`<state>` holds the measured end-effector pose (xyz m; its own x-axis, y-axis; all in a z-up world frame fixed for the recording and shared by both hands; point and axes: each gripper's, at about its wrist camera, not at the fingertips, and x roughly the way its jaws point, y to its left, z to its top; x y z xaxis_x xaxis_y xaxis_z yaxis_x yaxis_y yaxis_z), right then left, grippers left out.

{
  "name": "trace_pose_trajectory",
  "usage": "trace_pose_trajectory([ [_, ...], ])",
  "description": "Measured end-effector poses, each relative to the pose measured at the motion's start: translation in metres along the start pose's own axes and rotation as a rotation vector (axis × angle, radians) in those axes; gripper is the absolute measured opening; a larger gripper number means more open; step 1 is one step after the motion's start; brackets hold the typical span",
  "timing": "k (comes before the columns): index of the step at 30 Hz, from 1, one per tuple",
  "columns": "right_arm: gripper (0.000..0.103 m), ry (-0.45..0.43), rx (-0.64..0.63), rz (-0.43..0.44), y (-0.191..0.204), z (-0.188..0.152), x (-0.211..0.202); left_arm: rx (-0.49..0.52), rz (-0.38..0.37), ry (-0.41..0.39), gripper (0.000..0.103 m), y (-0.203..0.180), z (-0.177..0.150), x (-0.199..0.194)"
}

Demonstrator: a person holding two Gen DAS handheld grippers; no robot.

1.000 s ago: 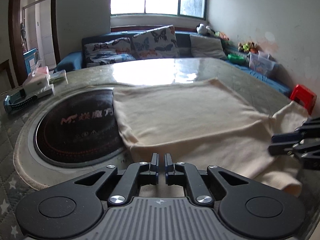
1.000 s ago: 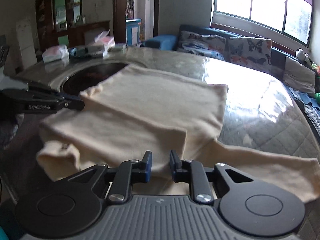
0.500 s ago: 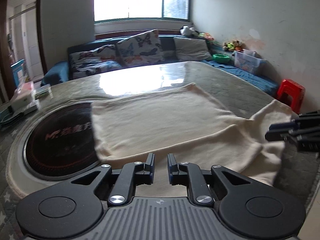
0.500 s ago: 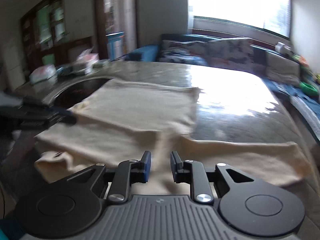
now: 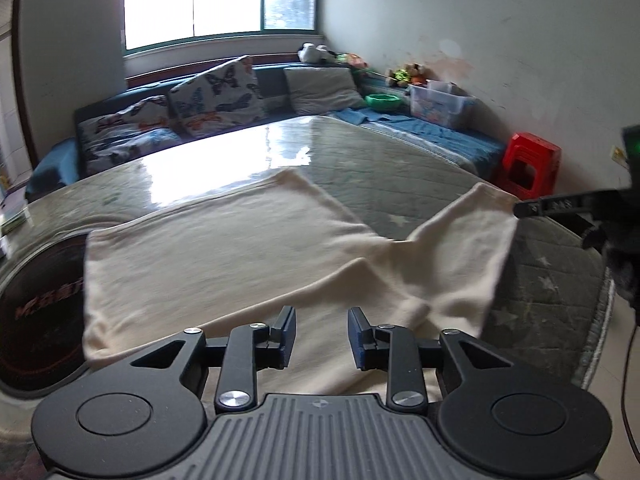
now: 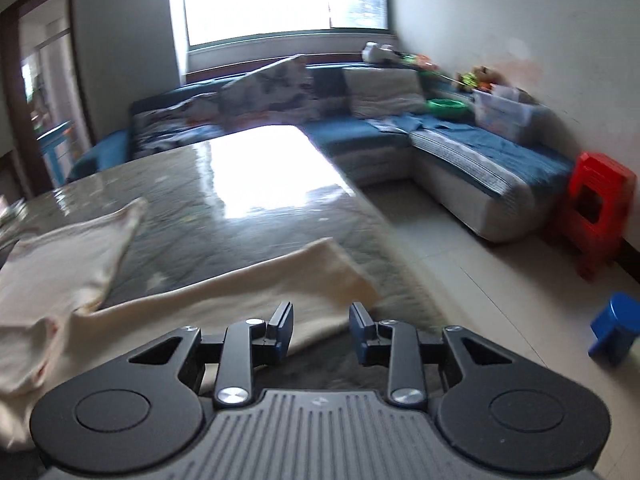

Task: Fold clothes
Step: 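Grasp the other sleeve cuff with the right gripper and lift it, then lay the held sleeve across the shirt body with the right gripper and release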

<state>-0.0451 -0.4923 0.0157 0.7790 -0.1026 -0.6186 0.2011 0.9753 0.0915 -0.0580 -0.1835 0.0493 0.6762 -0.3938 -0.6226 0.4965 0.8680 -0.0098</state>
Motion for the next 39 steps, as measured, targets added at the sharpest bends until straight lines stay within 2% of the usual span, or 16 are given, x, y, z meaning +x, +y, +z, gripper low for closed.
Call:
trace_pose_trajectory([
  [3,0.033,0.000,0.065,-0.032,-0.020,0.003,0.010,0.019,-0.016,0.009,0.031,-0.008,0.002,0.005],
  [5,0.033,0.006,0.097,-0.017,-0.025,0.003,0.017,0.027,-0.024,0.016,0.031,-0.012,0.002,0.009],
  [10,0.032,-0.010,0.108,-0.021,-0.030,0.002,0.027,0.026,-0.029,0.033,0.031,-0.015,0.003,0.016],
  [12,0.028,-0.013,0.107,-0.014,-0.030,0.003,0.029,0.025,-0.032,0.040,0.031,-0.016,0.003,0.018],
  [13,0.016,-0.013,0.107,-0.011,-0.031,0.003,0.029,0.027,-0.032,0.043,0.031,-0.017,0.003,0.019],
  [14,0.011,-0.013,0.109,-0.008,-0.032,0.003,0.030,0.029,-0.033,0.045,0.031,-0.018,0.003,0.020],
  [25,0.007,-0.102,0.106,0.041,-0.031,0.014,-0.005,0.056,-0.057,0.053,0.032,-0.030,-0.001,0.032],
  [30,0.007,-0.147,0.088,0.091,-0.020,0.028,-0.028,0.039,-0.058,0.038,0.033,-0.024,0.000,0.027],
  [34,0.007,-0.184,0.034,0.157,0.003,0.040,-0.053,0.021,-0.045,0.001,0.039,-0.013,0.001,0.011],
  [39,0.007,-0.219,-0.076,0.243,0.044,0.052,-0.077,-0.011,0.021,-0.044,0.039,0.017,-0.004,-0.017],
])
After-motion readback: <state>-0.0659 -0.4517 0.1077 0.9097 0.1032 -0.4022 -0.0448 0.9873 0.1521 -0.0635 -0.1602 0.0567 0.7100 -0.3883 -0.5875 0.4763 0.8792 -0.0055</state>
